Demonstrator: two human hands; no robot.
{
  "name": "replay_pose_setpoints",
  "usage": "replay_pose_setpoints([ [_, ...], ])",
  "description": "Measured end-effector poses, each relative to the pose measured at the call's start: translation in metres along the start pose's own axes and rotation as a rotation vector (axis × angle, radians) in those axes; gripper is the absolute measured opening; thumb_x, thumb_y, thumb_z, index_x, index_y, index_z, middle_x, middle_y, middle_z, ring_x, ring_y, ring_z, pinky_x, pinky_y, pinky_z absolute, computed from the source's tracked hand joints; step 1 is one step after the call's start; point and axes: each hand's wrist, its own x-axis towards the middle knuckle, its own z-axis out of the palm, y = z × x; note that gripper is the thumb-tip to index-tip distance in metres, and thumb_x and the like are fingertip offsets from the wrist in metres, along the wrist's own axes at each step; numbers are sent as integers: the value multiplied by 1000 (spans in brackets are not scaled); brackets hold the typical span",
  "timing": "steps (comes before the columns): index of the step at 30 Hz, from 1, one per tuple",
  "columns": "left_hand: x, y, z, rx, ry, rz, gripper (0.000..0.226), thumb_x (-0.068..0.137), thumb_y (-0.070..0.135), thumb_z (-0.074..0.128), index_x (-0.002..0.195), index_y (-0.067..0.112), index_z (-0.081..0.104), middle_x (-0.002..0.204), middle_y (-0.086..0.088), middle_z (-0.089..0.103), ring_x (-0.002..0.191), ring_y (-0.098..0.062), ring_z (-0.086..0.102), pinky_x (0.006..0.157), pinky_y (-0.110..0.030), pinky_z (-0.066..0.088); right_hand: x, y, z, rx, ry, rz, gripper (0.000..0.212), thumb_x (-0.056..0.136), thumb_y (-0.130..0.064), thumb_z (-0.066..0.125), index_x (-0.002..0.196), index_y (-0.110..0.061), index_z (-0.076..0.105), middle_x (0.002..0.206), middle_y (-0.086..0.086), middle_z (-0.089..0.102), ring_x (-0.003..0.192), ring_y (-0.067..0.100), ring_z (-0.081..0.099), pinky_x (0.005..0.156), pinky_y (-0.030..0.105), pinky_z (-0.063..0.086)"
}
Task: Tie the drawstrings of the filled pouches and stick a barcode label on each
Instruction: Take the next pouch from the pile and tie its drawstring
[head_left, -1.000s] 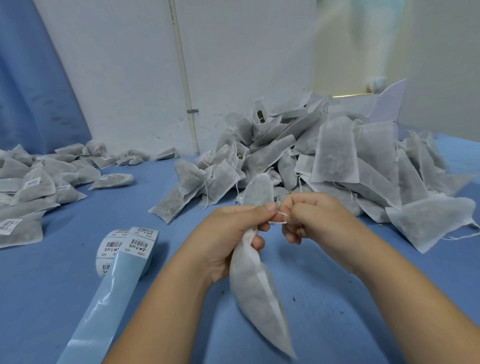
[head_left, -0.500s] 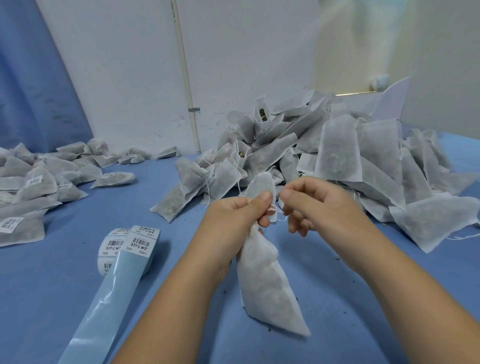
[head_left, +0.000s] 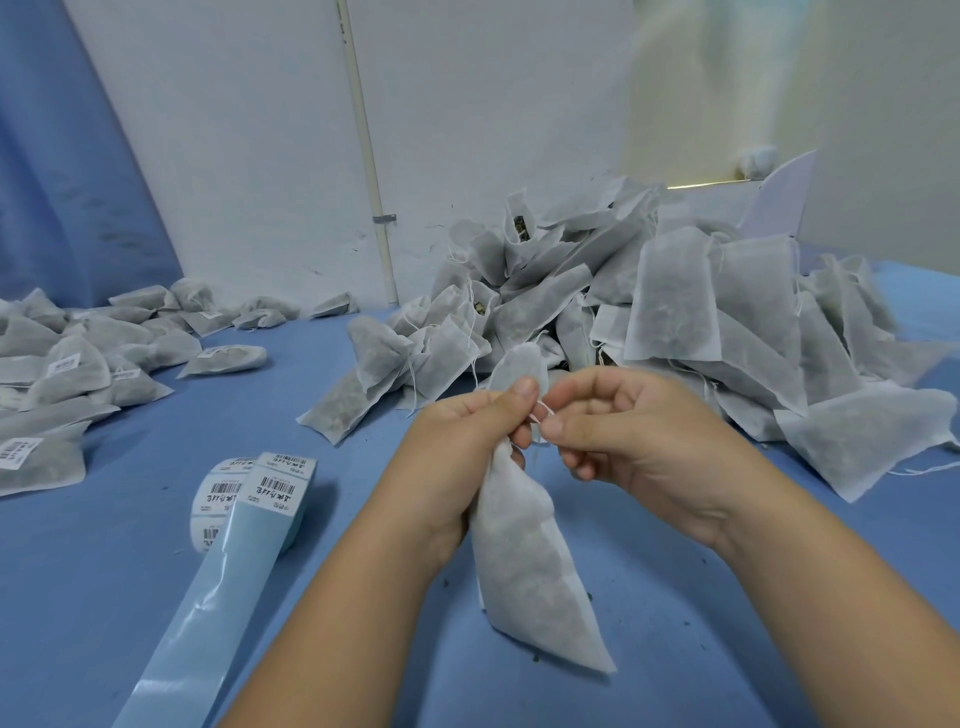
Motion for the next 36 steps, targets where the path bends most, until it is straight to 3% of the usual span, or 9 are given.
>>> replay_pose_setpoints([
  [7,-2,2,1,-61,-134,-83,28,79,40,64,59,20,65,56,5,47,45,-5,40,46,-16,37,-2,-4,0,223,-48,45,28,62,-6,75,87,-9,64,67,7,61,53,12,52,50,21,45],
  [11,-1,-1,0,83,-87,-58,32,87,38,64,63,17,64,56,4,48,48,-7,41,48,-14,39,-3,-1,5,-237,102,-117,23,78,4,66,85,-16,71,66,7,64,57,14,55,52,24,46],
  [13,0,-3,-2,162,-61,-39,33,90,38,64,64,17,63,55,4,49,48,-7,42,51,-14,39,-3,1,7,-449,146,-229,25,79,2,62,77,-20,74,67,9,68,57,21,53,53,35,47],
  [15,1,-4,-3,202,-58,-31,33,88,39,65,63,18,63,55,5,50,49,-8,42,52,-15,39,-3,2,8,-546,141,-258,22,78,-2,64,72,-21,75,69,15,67,58,29,49,54,43,46],
  [19,1,-3,-4,249,-63,-27,33,83,45,66,65,17,63,55,4,51,49,-8,43,53,-17,38,-3,3,5,-596,128,-180,21,81,-10,67,70,-25,76,66,13,66,56,16,52,58,33,47],
  [23,0,-2,-7,258,-105,-53,34,82,45,66,63,18,62,54,4,50,47,-7,42,50,-15,38,-4,1,5,-551,65,-92,13,82,-14,69,72,-19,76,65,3,68,58,6,60,60,26,52],
  [27,1,-1,-9,292,-143,-47,35,86,43,64,61,19,63,53,5,49,47,-7,41,49,-14,37,-4,-2,1,-436,16,-3,21,83,-11,66,66,-19,76,56,-6,58,53,8,53,53,20,45],
  [33,0,1,-11,299,-190,-45,33,71,52,67,57,22,64,53,5,49,47,-7,42,49,-13,39,-3,-3,-1,-233,-45,147,26,87,-7,59,67,-13,74,56,-2,46,49,11,41,47,21,35],
  [36,0,1,-12,296,-210,-40,33,72,51,67,59,21,65,53,6,49,46,-7,42,49,-12,39,-3,-4,-3,-79,-77,242,15,84,-7,60,74,-6,70,58,-1,37,47,10,34,42,20,29],
])
